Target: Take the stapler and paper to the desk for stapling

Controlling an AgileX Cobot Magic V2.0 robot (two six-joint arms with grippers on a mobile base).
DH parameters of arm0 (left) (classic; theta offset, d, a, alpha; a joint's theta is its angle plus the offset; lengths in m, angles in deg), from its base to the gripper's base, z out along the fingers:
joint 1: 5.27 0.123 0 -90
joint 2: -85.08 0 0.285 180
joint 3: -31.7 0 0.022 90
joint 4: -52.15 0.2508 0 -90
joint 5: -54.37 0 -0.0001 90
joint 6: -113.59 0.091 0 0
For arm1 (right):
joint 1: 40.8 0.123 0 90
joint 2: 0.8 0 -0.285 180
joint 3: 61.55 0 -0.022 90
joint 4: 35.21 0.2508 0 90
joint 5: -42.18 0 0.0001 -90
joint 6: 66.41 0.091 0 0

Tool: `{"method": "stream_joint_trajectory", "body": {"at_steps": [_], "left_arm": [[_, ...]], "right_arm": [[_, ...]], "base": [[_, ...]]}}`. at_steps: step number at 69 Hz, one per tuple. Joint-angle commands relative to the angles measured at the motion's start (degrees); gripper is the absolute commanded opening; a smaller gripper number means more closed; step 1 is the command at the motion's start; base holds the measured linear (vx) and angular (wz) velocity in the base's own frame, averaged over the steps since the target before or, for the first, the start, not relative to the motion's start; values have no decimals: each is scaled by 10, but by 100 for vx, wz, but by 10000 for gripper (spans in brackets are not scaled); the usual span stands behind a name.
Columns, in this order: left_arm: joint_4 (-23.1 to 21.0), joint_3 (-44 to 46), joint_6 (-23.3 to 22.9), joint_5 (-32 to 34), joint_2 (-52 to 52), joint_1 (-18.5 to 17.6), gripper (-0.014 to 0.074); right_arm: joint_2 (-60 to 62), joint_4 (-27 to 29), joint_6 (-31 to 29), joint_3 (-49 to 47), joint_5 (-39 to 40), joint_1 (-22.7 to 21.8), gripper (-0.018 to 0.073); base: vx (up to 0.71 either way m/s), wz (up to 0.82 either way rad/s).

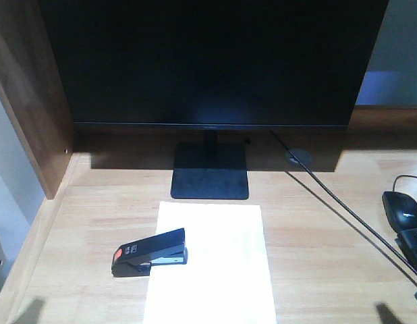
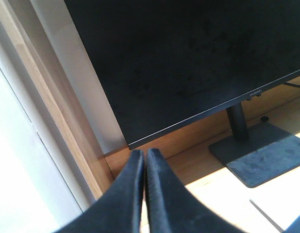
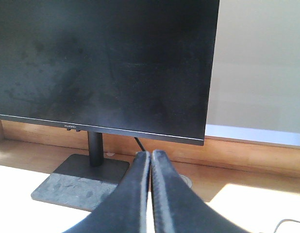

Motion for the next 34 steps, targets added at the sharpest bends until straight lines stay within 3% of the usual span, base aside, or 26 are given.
{"method": "stream_joint_trajectory", "body": {"at_steps": [1,15,25,34], "left_arm": [[-3,15,-6,41,3,0,-6],[-4,15,-21,36,3,-2,-6],[20,15,-188,31,3,-2,-6],[88,15,-270,28,3,0,-6]], "right_arm": [[-5,-11,-2,-16,-2,-1,-10],[-5,-11,-2,-16,-2,-1,-10],[-5,-11,-2,-16,-2,-1,-10],[-5,-11,-2,-16,-2,-1,-10]], "base": [[0,0],[0,0],[0,0],[0,0]]}}
